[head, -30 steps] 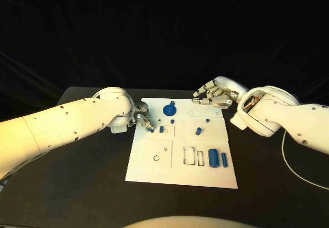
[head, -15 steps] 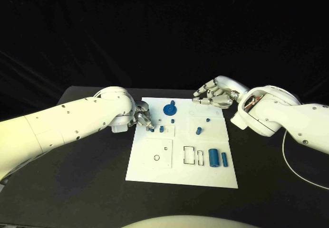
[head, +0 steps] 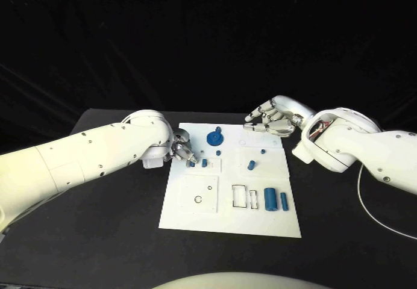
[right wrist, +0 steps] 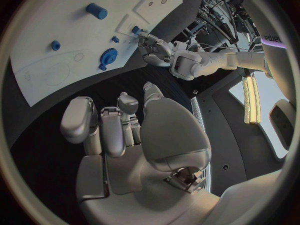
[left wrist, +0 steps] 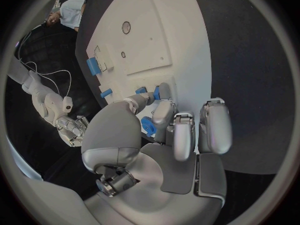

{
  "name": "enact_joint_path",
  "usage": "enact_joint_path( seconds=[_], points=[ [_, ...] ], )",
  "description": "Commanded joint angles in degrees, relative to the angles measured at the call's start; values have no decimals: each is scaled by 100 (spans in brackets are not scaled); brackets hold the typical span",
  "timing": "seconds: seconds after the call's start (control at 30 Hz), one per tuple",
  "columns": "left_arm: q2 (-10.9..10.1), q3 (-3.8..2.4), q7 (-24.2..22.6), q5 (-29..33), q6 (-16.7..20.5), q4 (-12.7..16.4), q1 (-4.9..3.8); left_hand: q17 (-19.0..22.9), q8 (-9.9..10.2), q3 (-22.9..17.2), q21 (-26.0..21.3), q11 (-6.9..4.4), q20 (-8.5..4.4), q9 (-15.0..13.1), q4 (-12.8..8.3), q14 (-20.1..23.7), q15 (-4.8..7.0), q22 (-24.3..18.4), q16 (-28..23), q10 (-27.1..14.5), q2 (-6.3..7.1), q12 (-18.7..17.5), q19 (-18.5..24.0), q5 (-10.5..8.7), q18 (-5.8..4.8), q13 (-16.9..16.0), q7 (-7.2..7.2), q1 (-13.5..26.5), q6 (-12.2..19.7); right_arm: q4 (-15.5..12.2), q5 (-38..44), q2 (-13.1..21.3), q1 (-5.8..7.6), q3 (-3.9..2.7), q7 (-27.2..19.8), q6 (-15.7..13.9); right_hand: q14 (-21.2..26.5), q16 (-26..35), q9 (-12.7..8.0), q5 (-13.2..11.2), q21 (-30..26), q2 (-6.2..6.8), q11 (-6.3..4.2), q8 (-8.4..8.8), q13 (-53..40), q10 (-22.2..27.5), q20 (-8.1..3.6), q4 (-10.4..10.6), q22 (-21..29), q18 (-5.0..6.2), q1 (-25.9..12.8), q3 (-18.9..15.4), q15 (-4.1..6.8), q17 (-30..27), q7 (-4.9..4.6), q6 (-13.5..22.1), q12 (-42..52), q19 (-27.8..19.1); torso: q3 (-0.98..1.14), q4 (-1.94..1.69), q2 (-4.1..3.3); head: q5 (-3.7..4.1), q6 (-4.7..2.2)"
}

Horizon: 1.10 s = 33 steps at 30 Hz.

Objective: Assemble the parts on the task board

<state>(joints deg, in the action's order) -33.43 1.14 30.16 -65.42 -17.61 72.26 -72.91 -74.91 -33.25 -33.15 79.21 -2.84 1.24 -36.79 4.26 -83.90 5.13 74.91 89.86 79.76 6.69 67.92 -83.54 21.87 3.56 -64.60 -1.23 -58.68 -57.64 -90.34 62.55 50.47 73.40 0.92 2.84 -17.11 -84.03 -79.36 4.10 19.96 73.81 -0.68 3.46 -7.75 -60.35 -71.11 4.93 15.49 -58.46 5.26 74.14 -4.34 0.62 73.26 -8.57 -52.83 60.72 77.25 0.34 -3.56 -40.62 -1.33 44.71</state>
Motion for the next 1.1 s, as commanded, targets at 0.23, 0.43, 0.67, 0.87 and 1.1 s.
enact_joint_path(
  seconds=[0.23,0.43,0.67,0.87,1.1],
  points=[
    [36,15,250,68,-156,-34,23,-1509,87,565,-2,15,-23,78,226,-610,35,471,14,8,-9,31,-45,-17,-47,-40,16,150,-95,-6,15,-2,-2,-1,-40,9,-268,21,-6,38,-32,-64,0,-20,-1,-7,-13,4,10,68,27,-39,47,-10,6,-5,28,-20,-6,-4,0,8,10],
    [9,8,278,68,15,-37,23,-1509,118,1205,-15,22,-21,123,524,-610,29,476,14,14,54,41,-47,-342,-46,-67,9,354,-174,-2,15,-3,-2,-1,-45,5,-264,32,-6,39,-39,-65,0,-21,10,0,-13,5,22,71,30,-41,48,-28,6,-4,18,-25,-6,-4,0,15,6],
    [-172,-17,189,100,559,97,20,-1509,174,1981,-20,22,-28,180,953,-610,34,496,14,15,22,36,-61,-1667,-47,-87,14,357,-214,10,13,-12,-2,-1,-51,8,-260,46,-6,40,-56,-65,0,-21,19,7,-13,5,55,77,31,-43,47,-47,6,-4,9,-39,-2,2,0,34,-15],
    [-363,-65,-58,341,1170,268,-7,-1509,189,2392,-53,26,-31,199,1214,-610,36,484,14,-3,-39,-2,-54,-1751,-40,-63,9,247,-214,15,9,-14,-2,0,-51,6,-260,46,-6,40,-56,-65,0,-21,19,7,-13,5,55,77,31,-43,47,-47,6,-4,9,-39,-1,-8,3,49,-17],
    [-525,-104,-817,1113,2155,431,-32,-1181,316,3062,-1275,216,59,252,1248,-500,-91,-516,-232,-1084,-141,-1672,595,-1729,241,1628,-174,199,282,34,-1,-24,-7,1,-60,8,-258,51,-7,40,-60,-65,1,-21,19,8,-13,5,61,78,34,-46,47,-54,6,-3,9,-41,3,-1,-5,75,-42]
  ],
)
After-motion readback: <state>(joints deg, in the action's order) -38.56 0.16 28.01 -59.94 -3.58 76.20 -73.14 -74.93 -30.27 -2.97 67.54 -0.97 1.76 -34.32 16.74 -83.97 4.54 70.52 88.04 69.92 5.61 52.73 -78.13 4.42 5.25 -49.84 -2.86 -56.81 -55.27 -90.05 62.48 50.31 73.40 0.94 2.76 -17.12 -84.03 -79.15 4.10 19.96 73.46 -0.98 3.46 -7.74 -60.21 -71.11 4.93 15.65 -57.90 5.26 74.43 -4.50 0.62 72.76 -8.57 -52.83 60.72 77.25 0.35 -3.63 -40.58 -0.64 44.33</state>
